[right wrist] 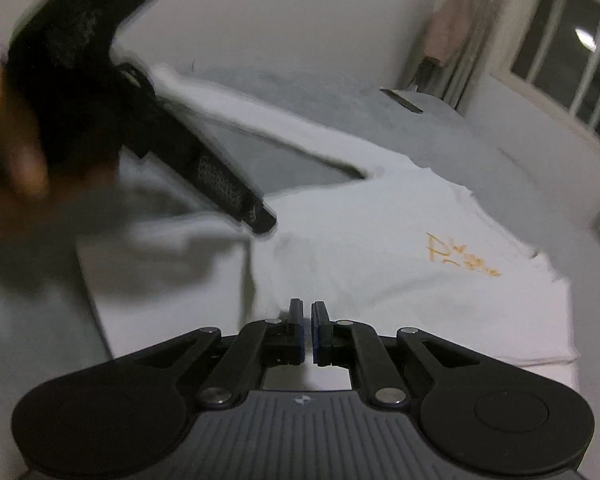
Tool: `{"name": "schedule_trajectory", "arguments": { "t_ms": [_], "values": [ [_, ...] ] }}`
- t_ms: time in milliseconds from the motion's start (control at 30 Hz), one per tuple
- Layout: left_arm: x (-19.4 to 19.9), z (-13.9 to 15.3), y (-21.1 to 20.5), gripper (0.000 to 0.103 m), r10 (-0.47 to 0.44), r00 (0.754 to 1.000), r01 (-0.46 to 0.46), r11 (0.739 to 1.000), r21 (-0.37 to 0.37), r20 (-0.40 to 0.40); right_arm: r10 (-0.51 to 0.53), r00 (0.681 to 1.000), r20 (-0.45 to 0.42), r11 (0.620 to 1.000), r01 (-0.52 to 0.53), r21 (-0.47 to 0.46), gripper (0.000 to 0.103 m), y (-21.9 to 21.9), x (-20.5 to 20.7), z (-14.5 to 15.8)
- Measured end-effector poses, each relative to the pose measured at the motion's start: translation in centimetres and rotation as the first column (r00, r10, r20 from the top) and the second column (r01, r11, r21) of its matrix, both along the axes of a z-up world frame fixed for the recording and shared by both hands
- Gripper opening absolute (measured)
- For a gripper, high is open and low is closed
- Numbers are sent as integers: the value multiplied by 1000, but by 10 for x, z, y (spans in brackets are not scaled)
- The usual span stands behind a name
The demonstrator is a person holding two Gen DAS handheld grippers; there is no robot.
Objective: Fold clothes
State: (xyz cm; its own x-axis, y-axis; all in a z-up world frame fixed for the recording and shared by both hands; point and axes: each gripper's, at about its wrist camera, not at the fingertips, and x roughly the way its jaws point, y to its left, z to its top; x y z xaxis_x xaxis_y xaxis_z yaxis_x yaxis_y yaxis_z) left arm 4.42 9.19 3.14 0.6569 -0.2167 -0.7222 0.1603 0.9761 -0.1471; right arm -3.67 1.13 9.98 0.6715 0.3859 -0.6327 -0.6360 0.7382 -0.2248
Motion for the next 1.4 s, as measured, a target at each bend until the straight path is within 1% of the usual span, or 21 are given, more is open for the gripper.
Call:
{"name": "schedule_trajectory", "arguments": {
  "t_ms": [67, 100, 133, 233, 267, 433, 500, 567, 600, 667, 800, 867, 933, 1000, 1100, 1167, 1200, 1233, 1267, 1367, 1400],
  "values": [
    [-1, 0, -1, 20, 2, 1000, -2, 1000, 12, 1, 15, 998, -56, 999, -13, 29, 7, 6, 2, -3],
    [-1, 1, -1, 20, 2, 1000, -2, 1000, 16, 3, 18, 997, -77, 999, -15, 37, 13, 9, 1, -6],
    [-1, 1, -1, 20, 3, 1000, -3, 1000, 20, 7, 14, 997, -78, 999, -12, 30, 17, 11, -1, -10],
    [-2, 2, 0, 20, 3, 1000, -4, 1000, 30, 16, 11, 999, -45, 1000, -11, 5, 18, 15, -9, -10],
    [-2, 1, -1, 20, 1, 1000, -2, 999, 35, 17, 6, 999, -45, 1000, -5, 19, 18, 13, -9, -6],
    [-5, -2, -9, 20, -19, 999, 16, 994, 107, 28, -26, 994, -109, 994, 37, 106, 18, -3, -9, -4],
    [-5, -3, -12, 20, -24, 999, 20, 992, 128, 32, -30, 992, -121, 991, 46, 124, 20, -7, -13, -1],
    [-6, 2, -6, 21, 10, 998, -16, 992, 123, 55, -26, 990, -140, 989, 46, 143, 26, -11, -15, 0],
    [-7, 7, -2, 20, 27, 997, -35, 993, 110, 75, -20, 989, -148, 987, 43, 152, 32, -12, -17, 0],
    [-11, 18, 9, 21, 46, 992, -53, 997, 62, 118, 1, 989, -150, 985, 25, 172, 34, -14, -22, 2],
    [-10, 20, 13, 21, 47, 991, -52, 998, 34, 127, 66, 984, -165, 958, -16, 288, 34, -19, -24, 13],
    [-10, 16, 7, 21, 19, 994, -22, 999, 23, 109, 59, 987, -149, 957, -14, 290, 33, -18, -26, 16],
    [-10, 13, -1, 21, -16, 995, 15, 1000, 11, 96, 5, 993, -121, 963, 28, 268, 33, -19, -27, 17],
    [-9, 7, -9, 21, -33, 995, 29, 998, 51, 92, -64, 993, -103, 955, 91, 282, 33, -25, -24, 19],
    [-7, -1, -19, 23, -43, 995, 33, 993, 117, 86, -152, 985, -80, 928, 170, 331, 32, -35, -15, 24],
    [-5, -7, -25, 25, -43, 996, 30, 987, 161, 81, -167, 983, -74, 934, 182, 309, 24, -34, -8, 18],
    [-5, -7, -26, 25, -44, 996, 30, 985, 168, 81, -159, 982, -104, 940, 183, 287, 15, -31, -5, 12],
    [-5, -7, -27, 25, -45, 996, 30, 985, 172, 81, -152, 979, -134, 947, 183, 265, 11, -28, -1, 5],
    [-6, -7, -27, 25, -46, 996, 31, 985, 172, 81, -144, 978, -153, 952, 179, 247, 11, -25, 1, -1],
    [-6, -6, -24, 26, -44, 996, 30, 986, 162, 80, -129, 984, -121, 971, 150, 184, 11, -14, -5, -4],
    [-6, -5, -23, 26, -42, 996, 29, 987, 157, 79, -124, 985, -122, 973, 145, 178, 11, -14, -5, -3]
  ]
}}
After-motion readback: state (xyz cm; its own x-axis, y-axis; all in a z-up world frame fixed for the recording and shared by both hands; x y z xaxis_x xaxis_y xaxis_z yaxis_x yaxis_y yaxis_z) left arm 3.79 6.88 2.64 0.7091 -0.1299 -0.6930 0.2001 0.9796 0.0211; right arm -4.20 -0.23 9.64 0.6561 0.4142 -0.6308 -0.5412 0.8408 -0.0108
